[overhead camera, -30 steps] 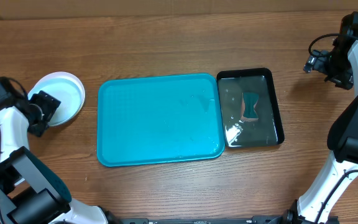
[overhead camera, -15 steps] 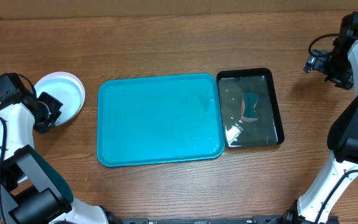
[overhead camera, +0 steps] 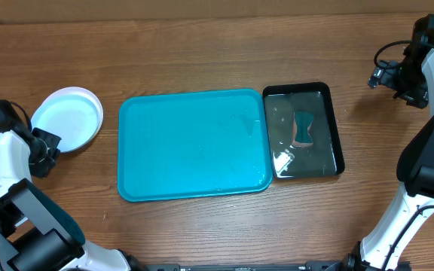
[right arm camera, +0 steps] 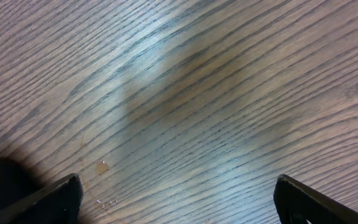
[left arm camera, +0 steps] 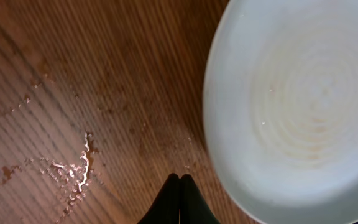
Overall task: Clean dirty plates on tray and stack at the side
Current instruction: 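Release the plate and withdraw the left gripper toward the teal tray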
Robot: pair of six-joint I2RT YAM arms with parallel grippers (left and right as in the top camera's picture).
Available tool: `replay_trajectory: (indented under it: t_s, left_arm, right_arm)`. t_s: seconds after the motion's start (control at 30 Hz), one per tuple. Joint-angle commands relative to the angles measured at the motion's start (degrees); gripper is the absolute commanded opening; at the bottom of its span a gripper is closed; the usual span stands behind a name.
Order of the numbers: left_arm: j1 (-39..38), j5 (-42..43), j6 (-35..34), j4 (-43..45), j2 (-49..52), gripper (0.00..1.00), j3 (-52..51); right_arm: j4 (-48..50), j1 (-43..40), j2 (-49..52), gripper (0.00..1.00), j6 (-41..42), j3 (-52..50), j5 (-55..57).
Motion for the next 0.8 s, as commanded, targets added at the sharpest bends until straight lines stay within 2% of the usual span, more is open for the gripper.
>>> replay_trajectory:
  t_s: [0.0,0.13,0.43,0.77]
  left_arm:
    - [0.1,-2.0,-1.6,-1.4,-0.8,0.04,1.4]
    - [0.0,-7.5,-1.7,-1.7,-0.8,0.04,1.0]
    - [-1.4,-4.9,-1.5,6.8,-0.8,0.04,-4.4]
    - [-2.4,-2.7,-1.5,9.9,-0.7,0.05,-6.0]
  right_arm:
    - [0.3,0.0,-1.8,1.00,0.2,0.7,0.4]
    - [0.3,0.0,-1.8,1.00,0.2,0.7,0.4]
    - [0.3,0.0,-1.8,1.00,0.2,0.7,0.4]
    - [0.3,0.0,-1.8,1.00,0.2,0.7,0.4]
